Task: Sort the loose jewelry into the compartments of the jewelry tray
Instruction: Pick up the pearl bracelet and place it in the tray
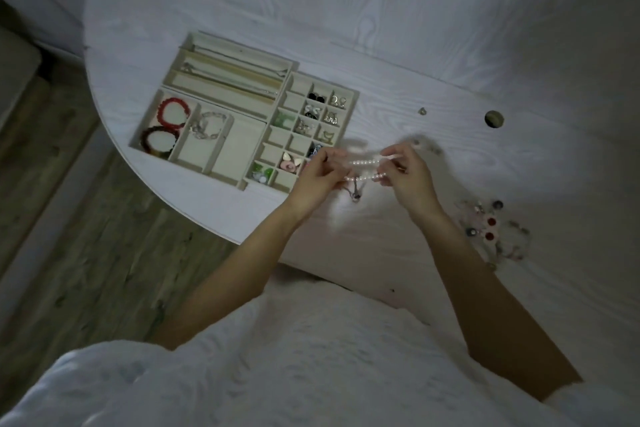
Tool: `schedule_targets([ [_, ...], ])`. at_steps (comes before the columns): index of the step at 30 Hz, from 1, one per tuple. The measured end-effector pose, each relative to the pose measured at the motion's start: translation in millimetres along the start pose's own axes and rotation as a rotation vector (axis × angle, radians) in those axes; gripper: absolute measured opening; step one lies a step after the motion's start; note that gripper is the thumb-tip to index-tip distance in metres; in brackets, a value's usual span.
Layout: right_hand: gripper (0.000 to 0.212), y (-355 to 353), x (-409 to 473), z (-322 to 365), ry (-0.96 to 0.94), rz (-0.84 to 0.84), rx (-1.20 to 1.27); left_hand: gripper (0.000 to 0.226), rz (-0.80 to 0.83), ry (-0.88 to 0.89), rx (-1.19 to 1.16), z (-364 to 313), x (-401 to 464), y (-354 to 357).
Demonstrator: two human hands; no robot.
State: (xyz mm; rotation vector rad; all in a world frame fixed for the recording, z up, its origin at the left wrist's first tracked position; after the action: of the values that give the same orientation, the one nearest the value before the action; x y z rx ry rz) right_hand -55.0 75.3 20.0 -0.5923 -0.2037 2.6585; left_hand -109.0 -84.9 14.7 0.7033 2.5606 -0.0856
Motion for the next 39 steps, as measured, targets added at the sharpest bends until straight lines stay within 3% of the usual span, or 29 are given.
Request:
schedule_targets([
  [3,0.009,16.1,-1.0,-10.4,0.091,-0.023,0.096,0.029,0.06,-0.046,-0.036,4.6,-1.9,-16.5],
  [6,0.01,29.8,-2.2,-16.8,0.101,-0.047,0.068,0.03,0.098,-0.049,0.028,14.0,-1.8,-25.5],
  [15,0.012,26.9,-7.8,-7.5,-0.067,-0.182,0.09,0.054,0.006,0.121,0.432,21.0,7.0,-23.7],
  [22,0.017,-5.1,-7.6,-7.7,-0.125,-0.367,0.149,0.028,-0.008,0.282,0.606,10.8,3.6,1.0],
  [24,0.019,-14.8,-7.4,-4.4,-0.125,-0.37,0.166,0.021,0.039,0.263,0.543,10.2,3.8,6.2],
  [27,0.011,-29.4,-7.4,-5.2,-0.129,-0.346,0.117,0.02,0.092,0.189,0.249,5.0,2.6,11.2],
  [29,0.009,-38.7,-7.0,-10.9,-0.13,-0.345,0.028,0.02,0.128,0.144,0.048,-2.3,0.5,15.6],
  [31,0.012,-49.1,-7.1,-18.0,-0.132,-0.374,-0.11,0.021,0.134,0.16,0.02,-8.5,0.0,18.3],
  [35,0.013,-75.6,-17.3,-25.8,-0.119,-0.46,-0.181,0.024,0.151,0.2,0.237,-9.0,3.2,26.9],
  [39,0.013,-76.0,-28.5,-17.6,-0.083,-0.303,0.066,0.016,0.169,0.348,0.815,0.9,5.1,37.8],
])
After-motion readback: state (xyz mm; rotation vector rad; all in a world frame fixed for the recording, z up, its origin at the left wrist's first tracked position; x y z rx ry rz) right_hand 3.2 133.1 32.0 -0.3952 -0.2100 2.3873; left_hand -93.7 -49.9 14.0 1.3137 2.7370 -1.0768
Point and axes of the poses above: each hand's wrist, its own x-axis towards the middle knuckle, its own y-axis out of the palm, z = x × y, the point moved 4 cm from there along x, towards the middle knuckle, and after that the axes turned 3 degrees about x, right-handed, at the moved point
